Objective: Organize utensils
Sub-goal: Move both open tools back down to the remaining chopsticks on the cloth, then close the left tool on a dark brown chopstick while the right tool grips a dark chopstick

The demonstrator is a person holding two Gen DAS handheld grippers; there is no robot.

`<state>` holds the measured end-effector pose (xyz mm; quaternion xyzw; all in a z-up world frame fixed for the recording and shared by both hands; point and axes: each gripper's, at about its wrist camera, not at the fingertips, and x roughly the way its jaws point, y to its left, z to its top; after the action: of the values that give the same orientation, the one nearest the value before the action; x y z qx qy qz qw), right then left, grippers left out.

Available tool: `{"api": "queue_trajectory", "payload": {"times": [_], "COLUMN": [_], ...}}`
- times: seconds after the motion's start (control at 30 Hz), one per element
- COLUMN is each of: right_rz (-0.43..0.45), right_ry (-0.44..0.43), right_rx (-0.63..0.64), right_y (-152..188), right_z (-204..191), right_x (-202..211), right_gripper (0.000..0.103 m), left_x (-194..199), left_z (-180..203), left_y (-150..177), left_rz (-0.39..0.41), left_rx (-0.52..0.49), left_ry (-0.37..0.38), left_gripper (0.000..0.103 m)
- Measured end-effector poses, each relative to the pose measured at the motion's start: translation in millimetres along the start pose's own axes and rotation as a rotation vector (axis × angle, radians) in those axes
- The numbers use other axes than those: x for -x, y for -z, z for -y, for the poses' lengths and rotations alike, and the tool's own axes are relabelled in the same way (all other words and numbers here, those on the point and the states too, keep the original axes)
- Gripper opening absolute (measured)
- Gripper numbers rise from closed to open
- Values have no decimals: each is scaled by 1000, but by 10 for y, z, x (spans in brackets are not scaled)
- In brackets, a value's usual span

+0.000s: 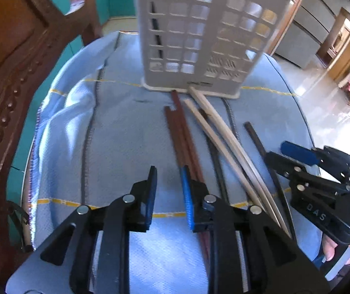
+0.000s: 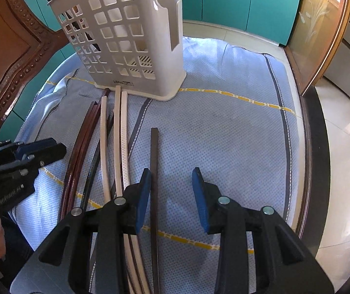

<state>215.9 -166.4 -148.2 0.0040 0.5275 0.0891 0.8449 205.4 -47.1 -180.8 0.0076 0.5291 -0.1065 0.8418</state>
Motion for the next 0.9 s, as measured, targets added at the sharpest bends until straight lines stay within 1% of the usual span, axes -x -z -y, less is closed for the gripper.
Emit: {"api": "queue_trajectory", "payload": {"times": [0.07,0.13,0.2,0.33,0.37,0.4,0.57,0.67,0.77,0.83,0.9], "right_rz": [1,2,2,1,1,1,3,6,5,4,4], "right_ry": [1,1,2,3,5,6,16,22,23,24,24], "right_rx": [1,1,-2,-3,-3,-3,-1,-3,-13,-13,-13], "right_y": [2,8,15,20,19,15,13,11,11,6,6], "right_z": [0,1,14,36,35,32,8,3,12,15,16], "right_x": [1,2,5,4,3,-1,-1,2,2,-2,-2], "right_gripper": [35,35,37,39,39,39,39,39,39,39,39], "left_x": [-56,-22,-26,6,-13,-37,34,153,183,192,180], "left_z": [43,83,77,72,54,37,-83,-174,-265,-310,-321], "left_y": [24,46,47,43,49,48,58,47,10,12,31], "left_rz": [-20,-10,-16,-27,-44,-60,-47,-11,4,-9,-24], "left_rx": [-12,-33,-38,-47,-48,-41,-1,40,72,95,101], "left_ry": [-1,-30,-41,-64,-83,-87,-86,-66,-32,27,67], "left_gripper": [22,24,26,26,24,24,24,24,24,24,24]}}
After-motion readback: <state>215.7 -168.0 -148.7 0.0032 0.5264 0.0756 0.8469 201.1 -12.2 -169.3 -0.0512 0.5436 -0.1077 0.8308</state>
